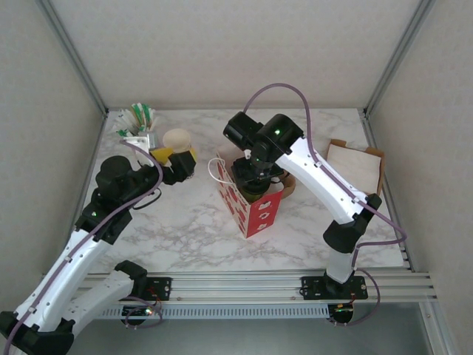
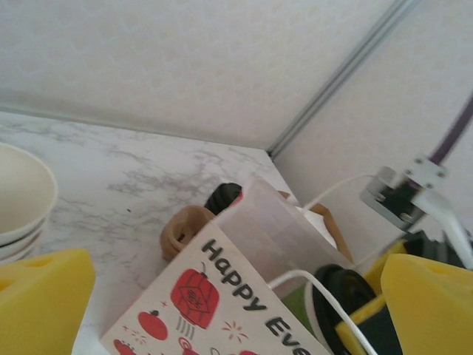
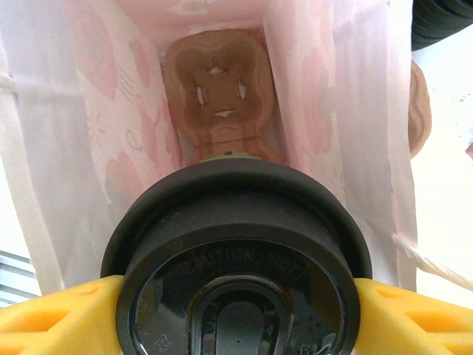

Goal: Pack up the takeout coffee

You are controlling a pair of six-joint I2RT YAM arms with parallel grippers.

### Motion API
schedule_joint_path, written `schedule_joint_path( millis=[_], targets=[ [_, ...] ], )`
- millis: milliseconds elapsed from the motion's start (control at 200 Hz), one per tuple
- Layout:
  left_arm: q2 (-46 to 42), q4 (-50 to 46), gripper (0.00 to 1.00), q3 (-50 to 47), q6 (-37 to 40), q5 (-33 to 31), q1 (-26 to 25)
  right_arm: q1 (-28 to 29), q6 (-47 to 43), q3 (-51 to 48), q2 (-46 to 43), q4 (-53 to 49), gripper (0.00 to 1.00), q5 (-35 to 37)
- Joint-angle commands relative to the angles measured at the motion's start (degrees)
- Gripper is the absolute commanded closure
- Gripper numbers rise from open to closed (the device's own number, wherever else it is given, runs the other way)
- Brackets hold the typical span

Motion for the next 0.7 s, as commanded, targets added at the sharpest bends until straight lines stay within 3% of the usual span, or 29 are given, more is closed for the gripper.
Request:
schedule_joint_path(
  millis=[0,215,691],
  targets=[
    [-1.18,3.07,0.0,-1.06,-0.52,3.85,-1.51,-0.51,-0.83,-1.05,0.16,-11.02,0.26,-0.33],
    [-1.46,3.84,0.0,-1.17,0.44,5.33,-5.1,-0.58,-1.47,-2.28,0.83,-11.02,0.26,-0.8],
    [0.03,1.86,0.0,-0.47,4.22,2.38,-11.75,-0.64,-3.15,-4.78,3.08,-10.95,0.26,-2.15]
  ],
)
